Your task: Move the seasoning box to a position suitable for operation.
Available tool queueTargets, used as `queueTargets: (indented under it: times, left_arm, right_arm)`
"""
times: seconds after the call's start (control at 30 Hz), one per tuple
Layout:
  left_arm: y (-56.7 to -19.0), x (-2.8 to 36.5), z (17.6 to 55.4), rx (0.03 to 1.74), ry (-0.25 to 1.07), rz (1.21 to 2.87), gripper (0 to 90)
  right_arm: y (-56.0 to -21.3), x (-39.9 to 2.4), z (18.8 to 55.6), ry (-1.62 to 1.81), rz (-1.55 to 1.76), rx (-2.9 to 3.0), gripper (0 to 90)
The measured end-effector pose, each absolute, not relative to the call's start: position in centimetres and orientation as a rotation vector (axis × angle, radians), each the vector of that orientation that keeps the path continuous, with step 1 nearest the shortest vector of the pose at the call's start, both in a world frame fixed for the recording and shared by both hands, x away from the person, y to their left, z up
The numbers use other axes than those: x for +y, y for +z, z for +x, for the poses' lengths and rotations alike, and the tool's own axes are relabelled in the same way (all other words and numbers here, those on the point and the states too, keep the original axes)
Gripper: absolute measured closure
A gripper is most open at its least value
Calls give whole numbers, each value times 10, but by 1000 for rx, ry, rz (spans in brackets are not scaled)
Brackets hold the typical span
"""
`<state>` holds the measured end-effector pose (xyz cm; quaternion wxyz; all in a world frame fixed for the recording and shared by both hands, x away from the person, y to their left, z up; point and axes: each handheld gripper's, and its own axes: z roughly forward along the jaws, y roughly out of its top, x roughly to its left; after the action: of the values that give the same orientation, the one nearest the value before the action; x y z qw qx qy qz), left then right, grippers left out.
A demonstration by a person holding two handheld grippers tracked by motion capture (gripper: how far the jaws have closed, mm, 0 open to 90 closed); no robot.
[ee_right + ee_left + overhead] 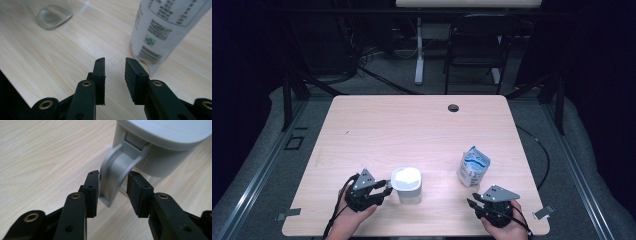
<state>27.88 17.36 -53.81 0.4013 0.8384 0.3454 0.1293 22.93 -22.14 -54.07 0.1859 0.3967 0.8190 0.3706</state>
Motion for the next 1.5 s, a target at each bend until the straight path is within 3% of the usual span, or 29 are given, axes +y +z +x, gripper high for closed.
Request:
queueTargets:
  times: [0.13,0.37,0.6,0.97,1.5]
  left_arm:
    - [-533,175,277,860,305,2110,588]
    - [-529,180,278,857,254,2072,583]
    - [-528,181,277,872,266,2057,564]
    - [-527,179,278,873,254,2073,596]
    - [-526,180,279,882,258,2101,632]
  right_arm:
    - [-537,-217,231,1088,1155,2320,692]
    - [-528,-197,239,1049,1123,2371,742]
    - [-521,-181,248,1055,1104,2391,706]
    - [-513,-157,270,1075,1045,2420,718]
    - [-507,-147,291,1147,1060,2395,639]
